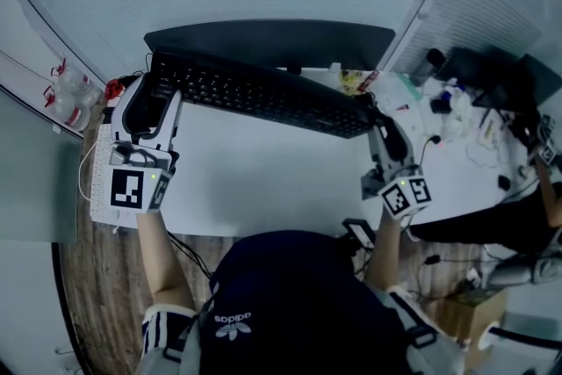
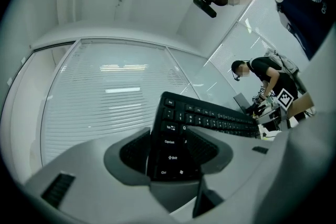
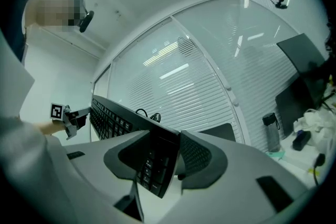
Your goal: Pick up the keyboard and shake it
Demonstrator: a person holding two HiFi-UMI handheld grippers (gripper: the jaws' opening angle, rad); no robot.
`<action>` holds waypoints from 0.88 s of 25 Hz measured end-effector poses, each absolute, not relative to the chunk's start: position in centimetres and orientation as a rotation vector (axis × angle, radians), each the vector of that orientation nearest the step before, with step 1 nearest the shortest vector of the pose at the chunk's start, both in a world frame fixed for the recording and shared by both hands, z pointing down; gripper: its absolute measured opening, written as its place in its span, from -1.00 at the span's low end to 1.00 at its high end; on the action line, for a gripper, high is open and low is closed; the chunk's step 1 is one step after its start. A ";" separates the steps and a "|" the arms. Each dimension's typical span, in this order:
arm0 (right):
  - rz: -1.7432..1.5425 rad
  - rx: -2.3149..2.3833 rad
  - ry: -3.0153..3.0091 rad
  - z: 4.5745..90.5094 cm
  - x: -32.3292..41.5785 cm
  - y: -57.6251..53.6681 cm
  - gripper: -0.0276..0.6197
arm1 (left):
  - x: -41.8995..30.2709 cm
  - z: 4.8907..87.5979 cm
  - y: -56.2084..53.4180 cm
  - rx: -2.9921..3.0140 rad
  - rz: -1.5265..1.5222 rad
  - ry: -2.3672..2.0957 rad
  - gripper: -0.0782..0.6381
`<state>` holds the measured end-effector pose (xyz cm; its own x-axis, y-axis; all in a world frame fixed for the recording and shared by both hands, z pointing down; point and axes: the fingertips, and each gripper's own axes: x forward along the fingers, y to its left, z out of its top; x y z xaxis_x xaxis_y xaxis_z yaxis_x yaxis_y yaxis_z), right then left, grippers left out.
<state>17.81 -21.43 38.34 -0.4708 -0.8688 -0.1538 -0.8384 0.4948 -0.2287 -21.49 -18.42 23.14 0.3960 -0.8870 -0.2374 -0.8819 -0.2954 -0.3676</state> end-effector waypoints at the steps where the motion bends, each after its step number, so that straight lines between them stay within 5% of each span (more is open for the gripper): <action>1: -0.179 -1.449 2.496 38.4 17.8 -21.0 -0.38 | -21.7 23.2 -18.2 -2.225 -0.014 1.525 -0.20; 22: -0.186 -1.454 2.516 37.7 17.8 -20.3 -0.41 | -23.0 24.7 -18.7 -2.316 0.077 1.549 -0.21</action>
